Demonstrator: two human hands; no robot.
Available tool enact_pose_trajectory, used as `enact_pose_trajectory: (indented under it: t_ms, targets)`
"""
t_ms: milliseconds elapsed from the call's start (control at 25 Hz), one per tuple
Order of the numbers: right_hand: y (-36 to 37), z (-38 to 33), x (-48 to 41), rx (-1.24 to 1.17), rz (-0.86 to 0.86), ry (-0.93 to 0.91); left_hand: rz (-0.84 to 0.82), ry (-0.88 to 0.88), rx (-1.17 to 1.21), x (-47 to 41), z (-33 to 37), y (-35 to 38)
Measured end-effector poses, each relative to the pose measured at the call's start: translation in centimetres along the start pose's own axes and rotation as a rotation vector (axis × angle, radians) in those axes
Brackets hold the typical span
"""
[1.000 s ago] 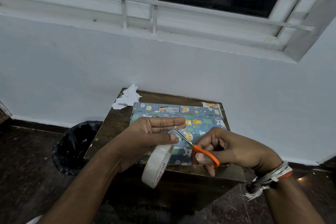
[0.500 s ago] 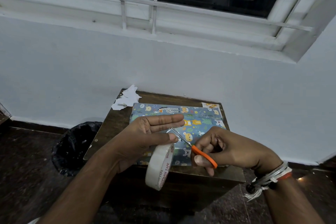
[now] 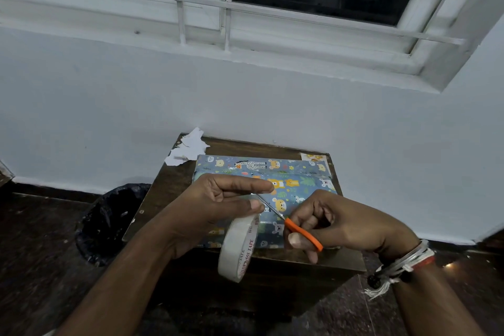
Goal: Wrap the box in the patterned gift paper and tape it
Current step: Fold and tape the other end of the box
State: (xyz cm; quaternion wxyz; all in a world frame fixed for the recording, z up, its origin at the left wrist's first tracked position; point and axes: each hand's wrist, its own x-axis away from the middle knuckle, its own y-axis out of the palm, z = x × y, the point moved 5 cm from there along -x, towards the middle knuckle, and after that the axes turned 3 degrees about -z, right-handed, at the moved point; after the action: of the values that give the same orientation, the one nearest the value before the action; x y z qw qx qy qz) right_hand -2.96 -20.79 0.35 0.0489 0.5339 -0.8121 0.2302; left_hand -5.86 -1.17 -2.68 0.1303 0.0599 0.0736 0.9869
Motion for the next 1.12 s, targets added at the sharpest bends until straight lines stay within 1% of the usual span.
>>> enact_pose_trajectory:
  t_ms: [280,520,760,920,1120]
  targets:
    - [0.1,-0.3,0.1,0.008,-0.006,-0.005,0.015,-0.029,-0.004,0.2,0.2,0.3]
    - [0.5,-0.3,-0.1,-0.005,-0.057,-0.023,-0.026,-0.049,-0.017,0.3,0.1,0.2]
    - [0.3,-0.2,-0.1,0.002,-0.069,-0.025,-0.056,-0.043,-0.040,0.4,0.1,0.4]
    - [0.1,0.3,0.2,-0.012,-0.104,-0.014,-0.029,-0.038,0.014,0.3,0.3,0.0]
    - [-0.3,0.8,0.1,-0.006,-0.050,-0.021,-0.041,-0.032,-0.008,0.3,0.4,-0.3]
